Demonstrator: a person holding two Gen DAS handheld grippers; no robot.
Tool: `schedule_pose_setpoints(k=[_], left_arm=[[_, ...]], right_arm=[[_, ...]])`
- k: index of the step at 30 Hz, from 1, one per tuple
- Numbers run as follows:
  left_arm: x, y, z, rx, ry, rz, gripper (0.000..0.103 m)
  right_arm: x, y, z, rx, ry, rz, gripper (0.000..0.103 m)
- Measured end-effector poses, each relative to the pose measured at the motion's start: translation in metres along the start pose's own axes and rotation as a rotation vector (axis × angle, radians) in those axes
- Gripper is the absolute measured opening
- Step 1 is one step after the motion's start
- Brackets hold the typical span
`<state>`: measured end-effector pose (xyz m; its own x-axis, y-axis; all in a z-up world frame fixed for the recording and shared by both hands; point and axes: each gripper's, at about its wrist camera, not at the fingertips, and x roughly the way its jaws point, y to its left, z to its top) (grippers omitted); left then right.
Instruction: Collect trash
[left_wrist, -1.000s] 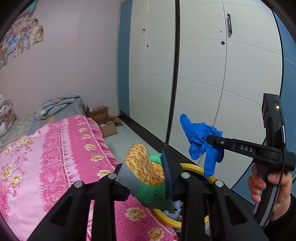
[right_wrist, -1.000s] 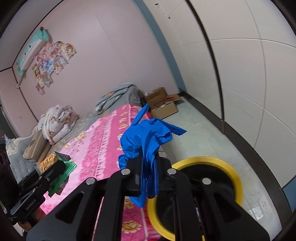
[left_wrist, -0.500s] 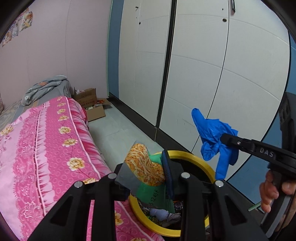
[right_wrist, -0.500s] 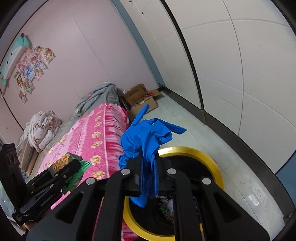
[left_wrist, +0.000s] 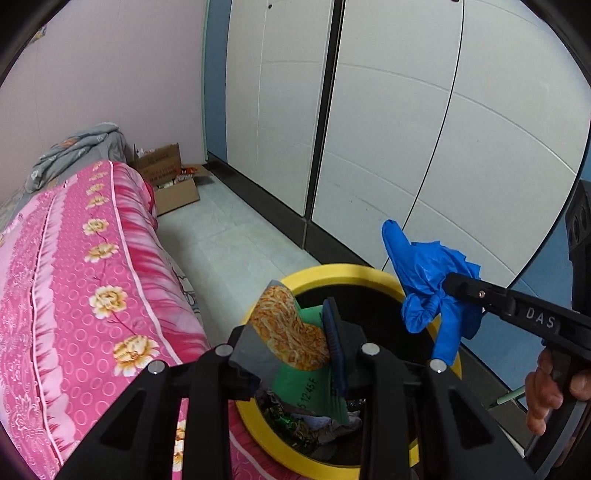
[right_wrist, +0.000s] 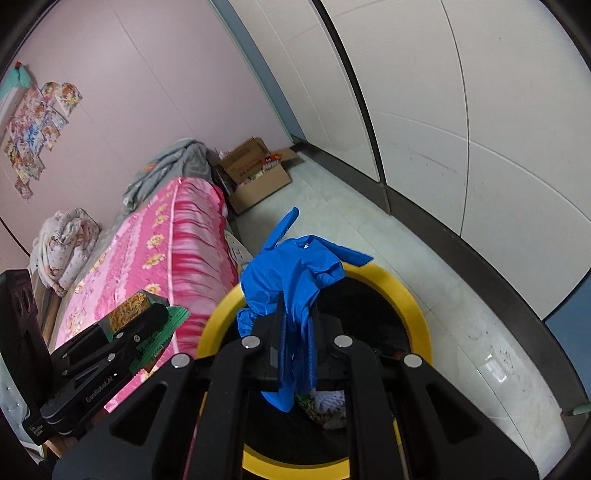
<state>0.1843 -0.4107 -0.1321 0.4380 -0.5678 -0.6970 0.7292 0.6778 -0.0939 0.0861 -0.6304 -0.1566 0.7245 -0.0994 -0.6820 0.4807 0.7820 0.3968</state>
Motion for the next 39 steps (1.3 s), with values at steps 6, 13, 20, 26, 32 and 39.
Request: schedule_pose_setpoints(k=[6,13,20,26,32,39], left_arm=[[0.016,0.002,-0.005,-0.003,0.052,-0.009,0.028],[0.012,0.003,-0.004,-0.018,0.054,-0.023,0.034],[0.0,0.01,-0.001,-0.054,0.044,-0.035,0.051],[-0.018,0.018,0.002,-0.086,0.019,-0.053,0.057],[-0.044,0.03,0.003,-0.119,-0.03,-0.051,0.057],[-0.091,0.062,-0.004,-0.178,-0.095,-0.001,0.057]], right_arm=[[0.012,-0.009,-0.006,0.011,0.028,-0.011,0.009],[0.005,-0.012,-0.01,0.011,0.015,-0.008,0.01],[-0.012,-0.011,-0.008,0.023,-0.02,-0.034,0.035],[-0.028,-0.007,-0.008,0.02,-0.046,-0.038,0.035],[-0.044,0.002,-0.007,0.006,-0.062,-0.026,0.035],[-0.056,0.032,-0.006,-0.039,-0.074,0.015,0.035]])
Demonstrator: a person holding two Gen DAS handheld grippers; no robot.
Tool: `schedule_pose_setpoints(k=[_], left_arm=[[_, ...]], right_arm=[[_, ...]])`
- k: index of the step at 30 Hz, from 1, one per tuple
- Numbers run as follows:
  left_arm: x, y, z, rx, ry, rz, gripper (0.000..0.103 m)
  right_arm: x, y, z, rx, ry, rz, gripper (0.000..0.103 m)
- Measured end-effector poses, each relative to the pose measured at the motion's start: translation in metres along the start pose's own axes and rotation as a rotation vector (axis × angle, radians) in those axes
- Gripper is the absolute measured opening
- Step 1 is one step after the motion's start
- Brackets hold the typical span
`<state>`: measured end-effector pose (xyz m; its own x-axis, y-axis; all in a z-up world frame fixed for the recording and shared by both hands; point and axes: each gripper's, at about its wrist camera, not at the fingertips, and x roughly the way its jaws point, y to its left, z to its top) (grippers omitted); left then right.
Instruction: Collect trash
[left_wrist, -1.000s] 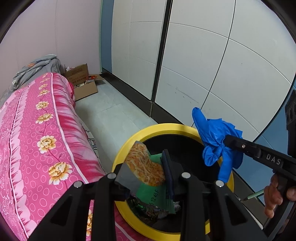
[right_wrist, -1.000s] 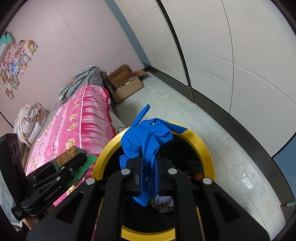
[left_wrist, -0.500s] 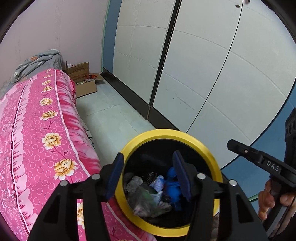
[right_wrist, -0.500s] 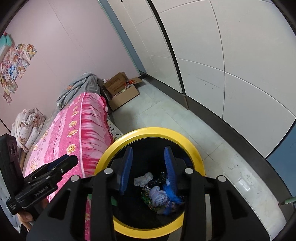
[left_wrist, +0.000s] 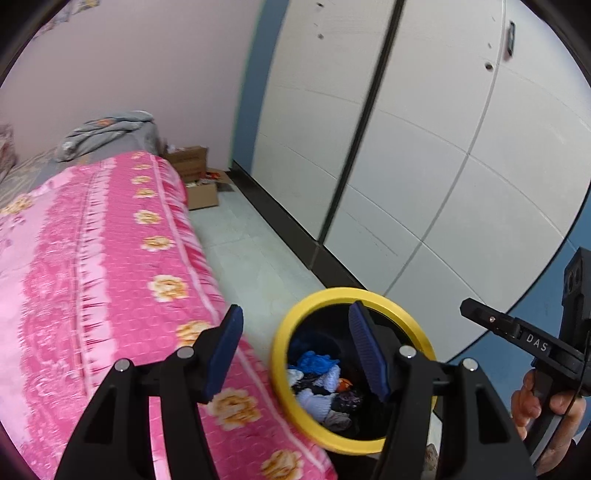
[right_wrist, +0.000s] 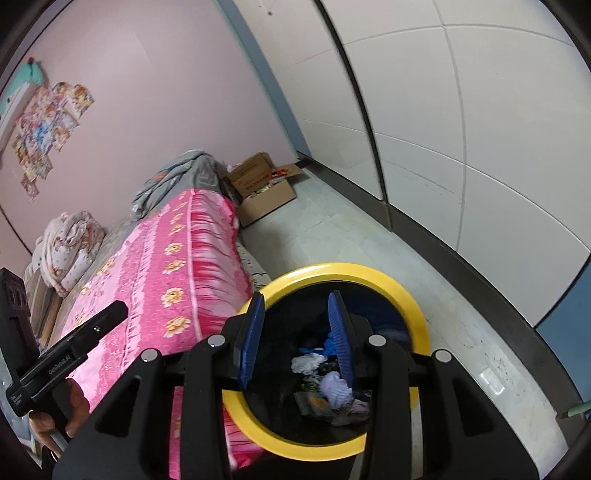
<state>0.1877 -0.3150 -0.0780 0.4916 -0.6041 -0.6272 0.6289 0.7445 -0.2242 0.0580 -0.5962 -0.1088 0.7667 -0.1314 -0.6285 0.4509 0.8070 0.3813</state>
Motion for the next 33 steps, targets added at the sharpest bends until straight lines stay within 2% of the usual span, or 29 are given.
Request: schedule_pose_setpoints(k=[7,17,20,22,26,30,33], left_arm=[[-0.066,0.045,-0.005,-0.047,-0.092,0.102,0.057],[-0.161,0.127,-0.038,-0.158,-0.178,0.289,0.057],[-0.188,0.145,-0.05,-0.179,-0.214,0.327,0.058],[-0.204,0.155,-0.059,-0.195,-0.237,0.347,0.064],[-0.233,0.171,-0.078,-0.236,-0.271,0.365,0.071],[-0.254,0.174,-0.096,-0.232,-0.306,0.404,0.08],[-0.266,0.17,-0.108,-0.231,-0.332,0.42,0.087]], right_arm=[[0.002,0.06,-0.003,-0.096,0.023,0.075,0.035],[0.013,0.186,-0.037,-0.248,0.071,0.216,0.035],[0.007,0.221,-0.05,-0.294,0.055,0.243,0.043],[0.0,0.24,-0.059,-0.323,0.035,0.251,0.047],[-0.017,0.27,-0.08,-0.387,-0.059,0.194,0.061],[-0.026,0.276,-0.092,-0.384,-0.086,0.204,0.08],[-0.033,0.278,-0.102,-0.402,-0.122,0.196,0.088]])
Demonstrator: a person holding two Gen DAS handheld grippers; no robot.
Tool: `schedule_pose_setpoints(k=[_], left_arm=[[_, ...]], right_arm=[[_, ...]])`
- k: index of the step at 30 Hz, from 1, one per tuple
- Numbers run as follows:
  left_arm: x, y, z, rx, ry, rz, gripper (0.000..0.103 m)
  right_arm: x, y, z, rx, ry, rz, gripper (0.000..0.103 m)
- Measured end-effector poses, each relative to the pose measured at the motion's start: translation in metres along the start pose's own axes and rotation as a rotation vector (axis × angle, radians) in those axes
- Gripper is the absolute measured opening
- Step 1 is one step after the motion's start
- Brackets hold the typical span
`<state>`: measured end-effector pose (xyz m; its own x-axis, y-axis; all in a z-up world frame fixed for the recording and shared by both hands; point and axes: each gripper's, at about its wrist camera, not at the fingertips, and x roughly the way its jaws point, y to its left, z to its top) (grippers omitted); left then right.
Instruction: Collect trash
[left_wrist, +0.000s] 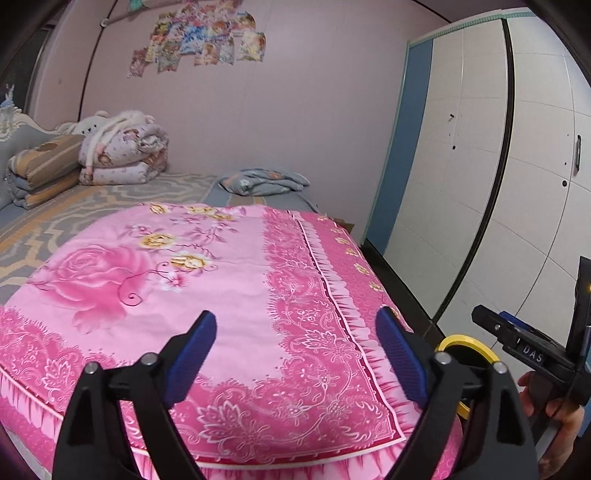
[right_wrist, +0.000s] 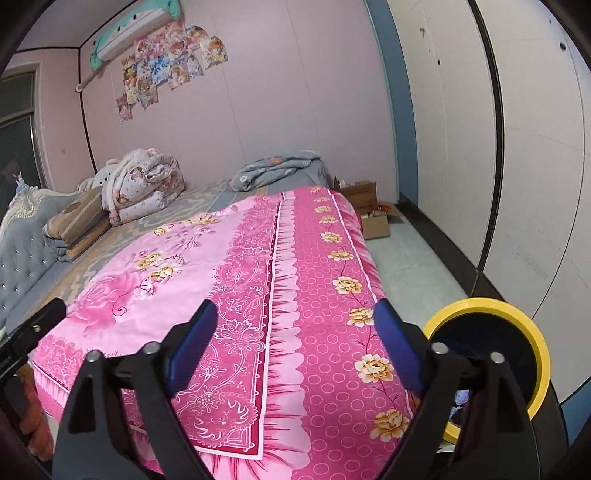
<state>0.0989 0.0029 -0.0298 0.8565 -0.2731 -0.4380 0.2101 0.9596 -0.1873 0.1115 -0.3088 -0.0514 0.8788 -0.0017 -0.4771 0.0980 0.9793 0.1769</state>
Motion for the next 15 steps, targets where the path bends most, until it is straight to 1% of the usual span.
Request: schedule_pose_setpoints(k=[1,3,4,10,12,15], left_arm=[[-0.007,0.001,-0.003,0.002,-0.017,0.001,0.09],[-0.015,0.001,-0.007,0.008,-0.043,0.016,0.093],[-0.021,0.0,-0.01,0.012,-0.062,0.026,0.093],[-0.041,-0.01,-0.023,0.037,-0.118,0.02,0.094],[-0.044,-0.013,-0.024,0.038,-0.131,0.014,0.094],[-0.049,-0.015,-0.027,0.032,-0.148,0.002,0.094]], right_arm=[[-0.003,0.002,-0.002,-0.007,-0.008,-0.01,0.092],[-0.009,0.005,-0.008,-0.017,-0.024,-0.044,0.094],[-0.012,0.005,-0.01,-0.02,-0.03,-0.048,0.095],[-0.027,0.006,-0.021,-0.018,-0.071,-0.035,0.095],[-0.032,0.006,-0.024,-0.015,-0.093,-0.023,0.095],[-0.037,0.005,-0.026,-0.023,-0.12,-0.035,0.095]])
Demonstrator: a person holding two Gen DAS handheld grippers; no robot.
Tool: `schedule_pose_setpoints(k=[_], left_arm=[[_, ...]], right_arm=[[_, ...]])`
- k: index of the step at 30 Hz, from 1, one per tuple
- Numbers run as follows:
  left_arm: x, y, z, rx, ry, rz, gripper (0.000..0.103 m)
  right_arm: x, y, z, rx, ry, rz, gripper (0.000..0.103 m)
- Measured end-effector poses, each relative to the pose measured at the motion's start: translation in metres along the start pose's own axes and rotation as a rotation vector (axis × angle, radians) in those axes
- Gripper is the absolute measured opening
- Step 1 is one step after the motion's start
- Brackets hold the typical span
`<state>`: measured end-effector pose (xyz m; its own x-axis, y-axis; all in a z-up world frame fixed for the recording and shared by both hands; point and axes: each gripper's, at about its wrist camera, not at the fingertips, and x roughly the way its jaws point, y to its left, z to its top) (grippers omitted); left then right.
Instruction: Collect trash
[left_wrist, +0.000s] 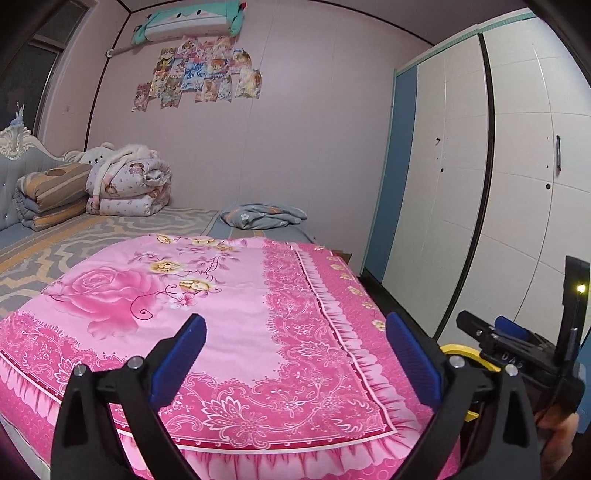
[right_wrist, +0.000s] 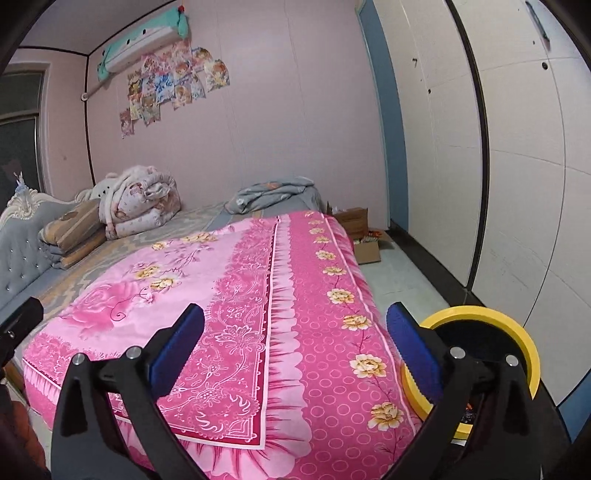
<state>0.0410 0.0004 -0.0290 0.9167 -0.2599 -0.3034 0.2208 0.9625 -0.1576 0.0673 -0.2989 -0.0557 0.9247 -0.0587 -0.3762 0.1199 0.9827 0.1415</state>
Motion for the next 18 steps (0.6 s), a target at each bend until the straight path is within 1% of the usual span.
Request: schedule_pose_setpoints(k=[4,8,18], left_arm=[[-0.005,-0.004,0.0,0.005,-0.018,-0.008,0.094],[-0.007,-0.005,-0.001,0.0,-0.025,-0.016,0.095],[-0.009,-0.004,-0.001,-0.003,-0.033,-0.018,0.095]], right_arm=[[-0.003,-0.002,-0.001,0.001,-0.013,0.016,0.095],[-0.004,-0.003,-0.004,-0.013,-0.032,0.005,0.095],[0.001,-0.002,-0.011,-0.015,-0.013,-0.009,0.095]])
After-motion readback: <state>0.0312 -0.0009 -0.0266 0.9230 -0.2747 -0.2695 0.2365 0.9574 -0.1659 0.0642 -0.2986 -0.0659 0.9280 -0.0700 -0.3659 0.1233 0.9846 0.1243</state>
